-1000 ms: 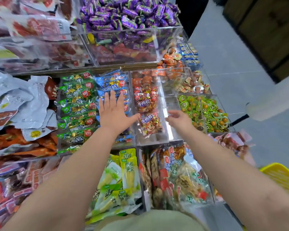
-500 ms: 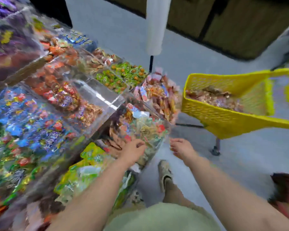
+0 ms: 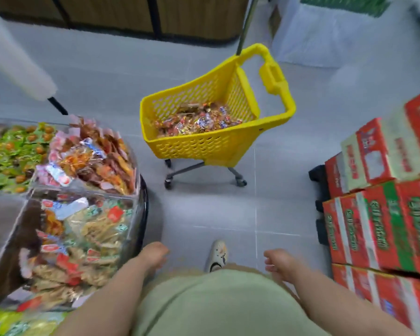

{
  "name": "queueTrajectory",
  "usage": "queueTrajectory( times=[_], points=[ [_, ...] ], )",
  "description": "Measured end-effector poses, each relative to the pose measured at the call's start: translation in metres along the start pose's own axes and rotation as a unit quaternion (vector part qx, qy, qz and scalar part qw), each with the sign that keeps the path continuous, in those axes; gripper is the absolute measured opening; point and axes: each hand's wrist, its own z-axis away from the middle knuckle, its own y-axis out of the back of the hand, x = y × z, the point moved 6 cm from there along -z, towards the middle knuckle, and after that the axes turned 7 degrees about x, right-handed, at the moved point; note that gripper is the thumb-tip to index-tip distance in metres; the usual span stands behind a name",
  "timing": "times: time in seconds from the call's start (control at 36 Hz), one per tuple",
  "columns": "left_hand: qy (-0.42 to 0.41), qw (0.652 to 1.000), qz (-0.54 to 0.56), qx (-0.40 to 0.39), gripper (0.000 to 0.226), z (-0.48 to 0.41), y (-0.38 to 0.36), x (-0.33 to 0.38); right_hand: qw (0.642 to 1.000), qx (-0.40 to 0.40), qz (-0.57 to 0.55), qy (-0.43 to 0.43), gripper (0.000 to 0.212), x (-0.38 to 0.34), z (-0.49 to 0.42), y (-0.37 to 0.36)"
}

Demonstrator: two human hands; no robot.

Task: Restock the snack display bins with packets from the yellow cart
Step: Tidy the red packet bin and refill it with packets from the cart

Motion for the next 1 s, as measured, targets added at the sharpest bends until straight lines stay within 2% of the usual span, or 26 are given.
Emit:
queueTrajectory(
  times=[0.11,0.19,0.31,0.56,0.67,0.81,0.89,1.0],
  points=[
    [-0.028,0.999,-0.007,0.034,0.024,-0.004,0.005,0.045,0.999,0.0,-0.045,0.019,0.025,-0.045,-0.011,0.023],
    [-0.03,0.999,-0.028,0.029,0.03,-0.006,0.01,0.069,0.997,-0.019,-0.068,0.019,0.017,-0.074,-0.016,0.027],
    [-0.036,0.999,-0.037,0.008,0.019,-0.019,0.028,0.091,0.997,-0.035,-0.057,0.036,0.013,-0.105,-0.029,0.019],
    [0.026,0.998,0.061,0.01,0.017,-0.084,0.101,0.142,0.997,-0.064,-0.033,-0.019,0.008,-0.154,-0.052,-0.013],
    [0.038,0.994,0.098,0.015,0.013,-0.118,0.144,0.178,0.999,-0.047,-0.011,0.015,0.012,-0.211,-0.056,-0.018],
    [0.047,0.995,0.082,0.032,0.022,-0.158,0.19,0.213,0.997,-0.048,0.014,0.063,0.02,-0.293,-0.059,-0.027],
    [0.064,0.994,0.076,0.042,0.023,-0.176,0.211,0.227,0.995,-0.049,-0.021,0.083,0.012,-0.339,-0.062,-0.026],
    [0.084,0.992,0.081,0.041,0.028,-0.189,0.221,0.243,0.991,-0.065,-0.029,0.117,0.018,-0.402,-0.069,-0.02]
  ],
)
